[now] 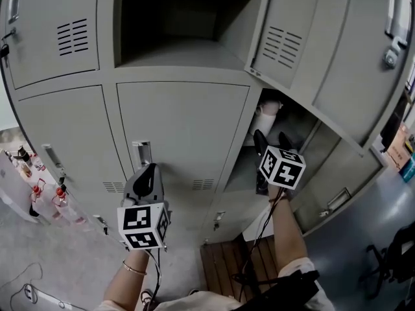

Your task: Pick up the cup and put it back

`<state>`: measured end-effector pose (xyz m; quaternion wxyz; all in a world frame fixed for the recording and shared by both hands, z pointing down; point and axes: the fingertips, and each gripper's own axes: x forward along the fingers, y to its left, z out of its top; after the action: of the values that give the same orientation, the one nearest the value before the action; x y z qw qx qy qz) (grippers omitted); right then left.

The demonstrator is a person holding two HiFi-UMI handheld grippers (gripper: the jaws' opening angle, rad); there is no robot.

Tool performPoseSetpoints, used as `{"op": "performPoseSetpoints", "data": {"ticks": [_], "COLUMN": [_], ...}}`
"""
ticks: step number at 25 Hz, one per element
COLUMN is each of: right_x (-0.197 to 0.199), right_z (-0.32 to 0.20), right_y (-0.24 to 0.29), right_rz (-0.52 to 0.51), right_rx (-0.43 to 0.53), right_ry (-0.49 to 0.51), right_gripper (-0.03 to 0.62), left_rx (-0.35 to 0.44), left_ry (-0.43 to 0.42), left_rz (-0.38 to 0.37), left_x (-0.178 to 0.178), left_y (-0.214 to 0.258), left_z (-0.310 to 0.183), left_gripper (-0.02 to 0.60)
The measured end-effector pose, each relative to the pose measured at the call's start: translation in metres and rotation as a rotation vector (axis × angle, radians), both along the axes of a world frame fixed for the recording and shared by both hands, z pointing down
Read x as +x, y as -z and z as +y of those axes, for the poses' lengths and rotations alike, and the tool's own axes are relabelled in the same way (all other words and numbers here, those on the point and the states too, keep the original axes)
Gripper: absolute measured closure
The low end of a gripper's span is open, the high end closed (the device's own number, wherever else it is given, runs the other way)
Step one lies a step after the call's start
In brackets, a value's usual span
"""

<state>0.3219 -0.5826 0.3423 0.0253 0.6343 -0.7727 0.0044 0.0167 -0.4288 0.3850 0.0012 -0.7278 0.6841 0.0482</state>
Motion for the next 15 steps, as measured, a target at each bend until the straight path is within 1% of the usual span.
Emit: {"op": "performPoseSetpoints", "data": {"ticks": [6, 9, 15], "right_x": [-0.007, -0.008, -0.017], "right_z": [-0.027, -0.037, -0.056], "right_y": [-0.001, 0.002, 0.002], "right_rz": [0.036, 0.050, 0.073], "right_rx": [-0.036, -0.047, -0.085], "right_ry": [0.021, 0.016, 0.028], "right_gripper": [0.213, 0.204, 0.195], "left_rx": [0.019, 0.016, 0.011], "left_ry": [0.015, 0.009, 0.016], "left_rz": [-0.018, -0.014, -0.009], "left_x": [0.003, 0.006, -0.001], "left_y": [0.005, 0.005, 0.003], "left_z": [-0.003, -0.003, -0.002], "left_gripper": [0.571, 0.571, 0.571]}}
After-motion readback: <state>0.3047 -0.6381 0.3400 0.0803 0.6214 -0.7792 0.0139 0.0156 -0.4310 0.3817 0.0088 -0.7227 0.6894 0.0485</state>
